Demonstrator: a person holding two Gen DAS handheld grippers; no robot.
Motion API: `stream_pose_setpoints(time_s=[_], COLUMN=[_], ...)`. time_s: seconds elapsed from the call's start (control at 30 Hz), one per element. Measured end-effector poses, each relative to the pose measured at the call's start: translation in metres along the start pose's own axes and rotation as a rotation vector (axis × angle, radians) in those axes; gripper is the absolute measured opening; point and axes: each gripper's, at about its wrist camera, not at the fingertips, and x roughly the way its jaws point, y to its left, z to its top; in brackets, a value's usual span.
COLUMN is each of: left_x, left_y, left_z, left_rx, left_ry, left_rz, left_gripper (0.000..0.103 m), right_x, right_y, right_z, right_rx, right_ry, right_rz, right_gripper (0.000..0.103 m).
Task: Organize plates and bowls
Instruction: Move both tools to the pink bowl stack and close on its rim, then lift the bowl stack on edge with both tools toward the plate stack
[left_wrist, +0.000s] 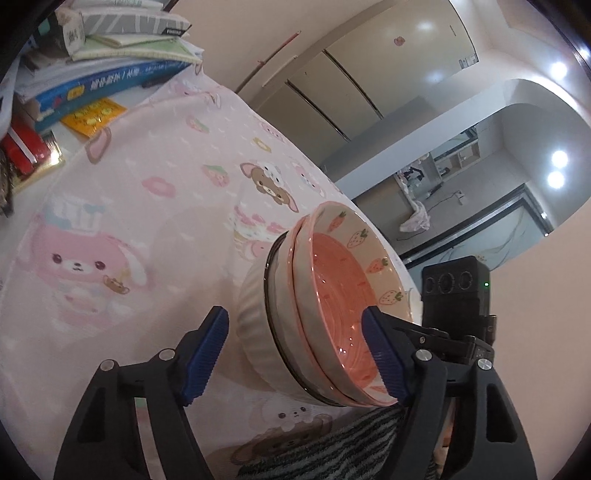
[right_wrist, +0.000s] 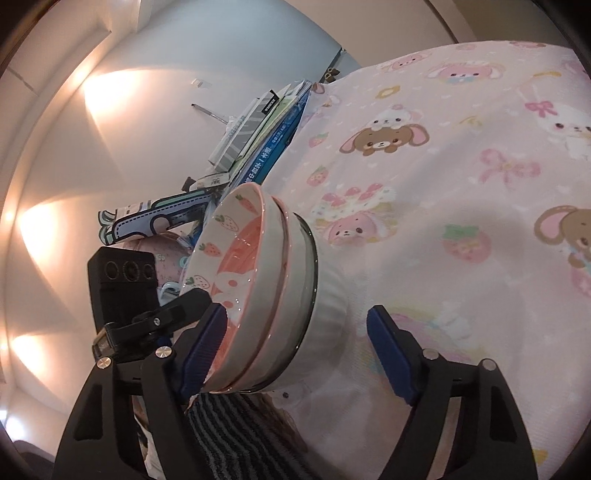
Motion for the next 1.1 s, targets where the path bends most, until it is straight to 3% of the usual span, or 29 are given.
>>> stream_pose_setpoints(time_s=[0.17,0.53,0.6,0.67,0.73,0.8,1.1], left_x=[0.006,0.007,0.004,0.0,-0.003,-0.003,-0.006], left_y=[0.012,0.014,0.012,0.008,0.005,0.005,-0.022], left_z=[0.0,-0.001,-0.002,0.0,0.001,0.003,0.013], left_rx=[-0.062,-0.066,-0.056,-0.039,-0.027,-0.02,0.039], left_ry=[0.021,0.003,-0.009,-0.028,-0.041,-0.036,-0.041], left_rz=[-0.05,-0.045,-0.033,-0.031,-0.017,0.0,0.022], left_gripper=[0.067,0.063,0.057,0.053,0.05,0.044,0.043], right_x=[0.007,0.018,0.016,0.012,0.01,0.01,-0.005], right_y=[-0.007,-0.007,-0.01,-0.013,-0.013,-0.012,-0.003], right_z=[0.0,0.0,-0.001,-0.001,-0.001,-0.001,0.001], right_rx=[0.042,0.045,0.068,0.087,0.076,0.072,0.052], right_ry=[0.011,0.016,0.002,-0.016,-0.026,-0.021,-0.049], right_rz=[0.079,0.054,0.064,0.068,0.046,0.059,0.06], right_gripper=[0.069,0.061,0.056,0.044,0.038,0.038,0.038])
